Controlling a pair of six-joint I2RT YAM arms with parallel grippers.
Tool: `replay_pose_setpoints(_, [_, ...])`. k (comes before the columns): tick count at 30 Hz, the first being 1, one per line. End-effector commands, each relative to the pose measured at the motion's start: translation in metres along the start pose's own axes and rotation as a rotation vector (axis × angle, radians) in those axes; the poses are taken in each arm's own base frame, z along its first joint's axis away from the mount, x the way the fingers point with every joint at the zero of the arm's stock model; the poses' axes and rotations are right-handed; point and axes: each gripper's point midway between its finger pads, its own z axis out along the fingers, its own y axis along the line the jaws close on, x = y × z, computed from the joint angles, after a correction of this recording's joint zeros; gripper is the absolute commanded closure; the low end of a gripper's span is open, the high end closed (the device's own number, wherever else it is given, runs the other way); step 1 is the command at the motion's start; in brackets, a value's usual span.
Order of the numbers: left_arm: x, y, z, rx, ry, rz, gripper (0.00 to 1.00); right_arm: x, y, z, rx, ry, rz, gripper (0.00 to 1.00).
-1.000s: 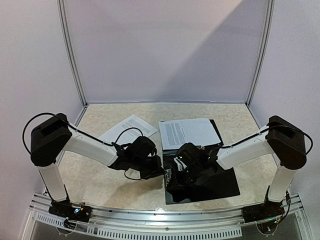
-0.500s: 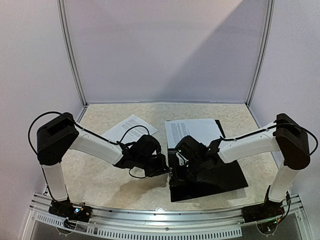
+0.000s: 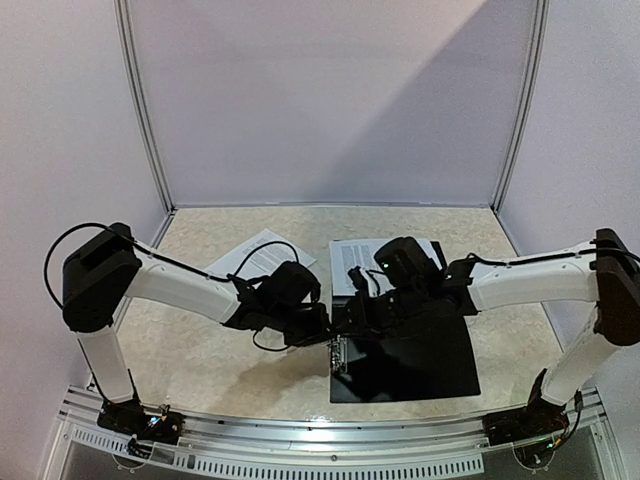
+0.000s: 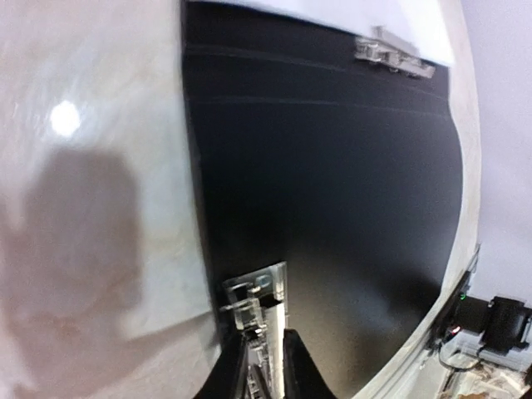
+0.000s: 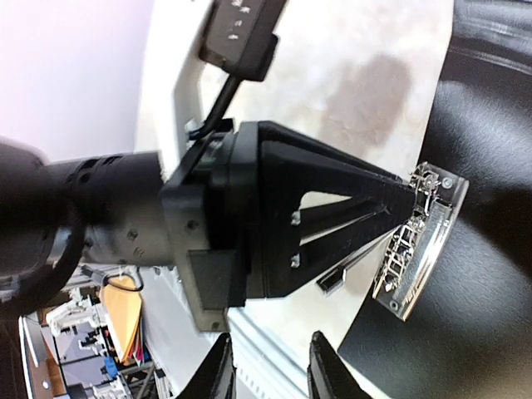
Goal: Put the files into the folder
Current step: Open the spring clip on the folder with some files, then pick up the file from the center of the board.
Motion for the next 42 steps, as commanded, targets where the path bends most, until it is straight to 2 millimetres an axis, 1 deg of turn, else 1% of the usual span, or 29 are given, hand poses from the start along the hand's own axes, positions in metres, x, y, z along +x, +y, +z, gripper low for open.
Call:
replay_pose_setpoints(1, [-0.026, -0.042, -0.027, 0.031, -0.061, 0.201, 0.79, -0.017, -0.001, -0.043, -0.002, -0.076, -0.068, 0.67])
replay_pose_setpoints(2, [-0.03, -0.05, -0.031, 0.038, -0.065, 0.244, 0.77, -0.019, -0.014, -0.05, 0.046, -0.093, -0.084, 0.66])
replay_pose_setpoints(3, [-0.035, -0.056, -0.034, 0.033, -0.077, 0.285, 0.76, -0.021, -0.023, -0.061, 0.086, -0.12, -0.094, 0.64])
replay_pose_setpoints(4, [-0.043, -0.061, -0.039, 0.013, -0.101, 0.333, 0.75, -0.021, -0.033, -0.066, 0.123, -0.13, -0.117, 0.63])
replay_pose_setpoints(6, [-0.048, -0.056, -0.047, -0.043, -0.118, 0.415, 0.75, -0.019, -0.048, -0.077, 0.168, -0.147, -0.136, 0.62])
replay_pose_setpoints(8, [-0.045, -0.051, -0.057, -0.063, -0.121, 0.5, 0.75, -0.015, -0.056, -0.087, 0.195, -0.167, -0.165, 0.61])
replay_pose_setpoints(9, [-0.038, -0.052, -0.061, -0.045, -0.118, 0.557, 0.75, -0.013, -0.06, -0.089, 0.204, -0.17, -0.179, 0.6])
replay_pose_setpoints(12, [-0.006, -0.059, -0.07, 0.026, -0.062, 0.714, 0.75, -0.005, -0.071, -0.096, 0.219, -0.188, -0.214, 0.6])
replay_pose_setpoints(13, [0.004, -0.057, -0.07, 0.023, -0.029, 0.752, 0.75, -0.004, -0.074, -0.098, 0.228, -0.195, -0.222, 0.6])
replay_pose_setpoints(15, [0.025, -0.047, -0.066, -0.022, 0.052, 0.828, 0.74, -0.003, -0.076, -0.102, 0.237, -0.21, -0.248, 0.6])
replay_pose_setpoints(16, [0.033, -0.038, -0.065, -0.069, 0.085, 0.871, 0.74, -0.002, -0.079, -0.103, 0.247, -0.209, -0.262, 0.59])
replay_pose_setpoints(17, [0.037, -0.031, -0.063, -0.121, 0.095, 0.9, 0.74, -0.002, -0.082, -0.104, 0.262, -0.209, -0.278, 0.58])
replay_pose_setpoints(20, [0.04, -0.016, -0.059, -0.218, 0.095, 0.943, 0.73, 0.003, -0.097, -0.101, 0.306, -0.189, -0.298, 0.58])
replay_pose_setpoints(24, [0.042, -0.01, -0.051, -0.256, 0.12, 0.964, 0.7, 0.019, -0.115, -0.086, 0.307, -0.121, -0.285, 0.58])
replay_pose_setpoints(28, [0.046, -0.011, -0.043, -0.247, 0.163, 0.982, 0.69, 0.033, -0.128, -0.074, 0.277, -0.078, -0.244, 0.59])
replay_pose_setpoints(30, [0.044, -0.009, -0.039, -0.275, 0.169, 0.992, 0.69, 0.039, -0.131, -0.071, 0.261, -0.07, -0.226, 0.59])
replay_pose_setpoints(31, [0.039, -0.008, -0.038, -0.3, 0.163, 0.995, 0.69, 0.04, -0.133, -0.07, 0.256, -0.069, -0.216, 0.59])
replay_pose_setpoints(33, [0.026, -0.005, -0.036, -0.356, 0.135, 0.996, 0.69, 0.043, -0.136, -0.068, 0.251, -0.067, -0.204, 0.59])
replay_pose_setpoints(35, [0.014, -0.007, -0.035, -0.365, 0.117, 0.979, 0.7, 0.046, -0.139, -0.067, 0.249, -0.066, -0.194, 0.59])
replay_pose_setpoints(37, [-0.002, -0.006, -0.035, -0.389, 0.1, 0.963, 0.7, 0.048, -0.143, -0.068, 0.256, -0.061, -0.189, 0.59])
replay_pose_setpoints(42, [-0.051, 0.01, -0.034, -0.48, 0.064, 0.94, 0.7, 0.053, -0.148, -0.071, 0.271, -0.061, -0.182, 0.59])
